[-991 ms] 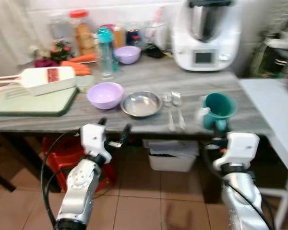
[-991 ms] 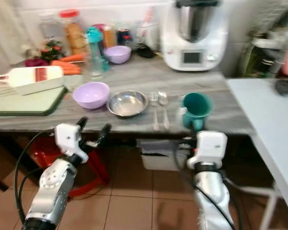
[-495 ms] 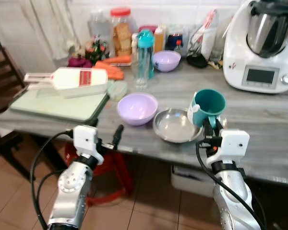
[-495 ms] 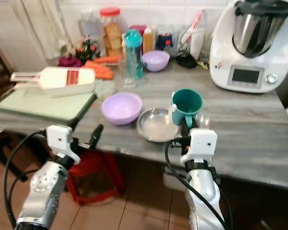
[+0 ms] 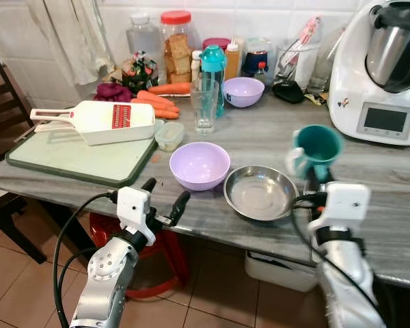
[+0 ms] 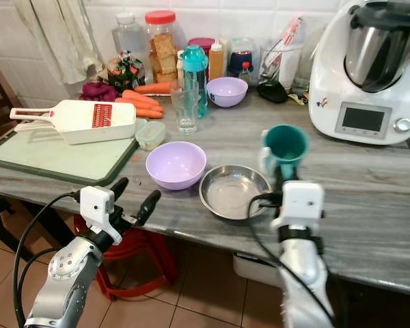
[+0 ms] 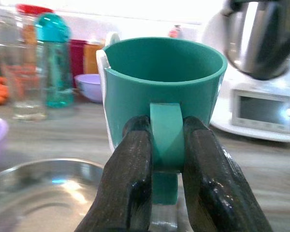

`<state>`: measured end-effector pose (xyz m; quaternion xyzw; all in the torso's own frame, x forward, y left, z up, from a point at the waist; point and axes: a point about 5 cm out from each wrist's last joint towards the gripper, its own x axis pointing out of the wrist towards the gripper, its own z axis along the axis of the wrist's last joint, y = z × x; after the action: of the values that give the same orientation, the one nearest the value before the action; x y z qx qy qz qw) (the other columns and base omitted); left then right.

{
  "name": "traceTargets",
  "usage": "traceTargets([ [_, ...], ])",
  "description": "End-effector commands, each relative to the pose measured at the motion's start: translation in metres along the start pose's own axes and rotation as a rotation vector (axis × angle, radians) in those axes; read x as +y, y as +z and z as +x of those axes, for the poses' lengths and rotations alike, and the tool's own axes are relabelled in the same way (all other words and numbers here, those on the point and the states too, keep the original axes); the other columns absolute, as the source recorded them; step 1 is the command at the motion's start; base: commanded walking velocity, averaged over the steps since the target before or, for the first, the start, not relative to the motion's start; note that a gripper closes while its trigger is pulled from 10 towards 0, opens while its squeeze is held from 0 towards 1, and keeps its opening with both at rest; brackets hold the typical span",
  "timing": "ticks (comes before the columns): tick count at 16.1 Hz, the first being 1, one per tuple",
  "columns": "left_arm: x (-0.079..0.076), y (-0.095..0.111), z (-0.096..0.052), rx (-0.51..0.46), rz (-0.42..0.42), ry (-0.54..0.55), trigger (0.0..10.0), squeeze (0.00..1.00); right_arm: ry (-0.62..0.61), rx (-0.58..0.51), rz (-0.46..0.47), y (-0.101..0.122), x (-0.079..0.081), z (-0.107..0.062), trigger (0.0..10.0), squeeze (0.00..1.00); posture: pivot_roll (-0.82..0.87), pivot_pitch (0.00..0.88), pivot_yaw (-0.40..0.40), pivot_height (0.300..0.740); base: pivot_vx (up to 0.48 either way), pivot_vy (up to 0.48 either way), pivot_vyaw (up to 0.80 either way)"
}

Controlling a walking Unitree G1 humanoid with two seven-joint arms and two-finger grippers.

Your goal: Setting the table

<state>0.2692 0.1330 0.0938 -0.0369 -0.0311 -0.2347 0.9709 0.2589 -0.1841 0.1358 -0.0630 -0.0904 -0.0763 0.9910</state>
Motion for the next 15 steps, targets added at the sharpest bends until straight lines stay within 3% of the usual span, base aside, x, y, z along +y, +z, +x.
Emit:
traceTargets([
  [1,0.0,0.001,-0.002,0.008,0.018,-0.025,10.0,0.0,-0.016,0.002,0.002,0.002,-0.004,0.006,10.0,0.0,-0.03,0.0,0.035,0.74,0.0,0.0,0.0],
  [3,-0.003,0.003,-0.003,0.001,-0.027,-0.061,10.0,0.0,-0.014,0.022,-0.002,0.001,-0.01,0.014,10.0,0.0,-0.03,0.0,0.032,0.74,0.0,0.0,0.0],
  [7,-0.019,0.005,-0.009,0.001,-0.058,-0.272,10.0,0.0,0.064,0.068,0.001,-0.004,-0.009,0.033,10.0,0.0,-0.03,0.0,0.034,0.74,0.0,0.0,0.0],
  [15,-0.02,0.007,-0.012,0.02,-0.067,-0.317,10.0,0.0,0.15,0.121,0.051,-0.009,0.004,0.087,10.0,0.0,0.01,0.0,0.029,0.74,0.0,0.0,0.0],
])
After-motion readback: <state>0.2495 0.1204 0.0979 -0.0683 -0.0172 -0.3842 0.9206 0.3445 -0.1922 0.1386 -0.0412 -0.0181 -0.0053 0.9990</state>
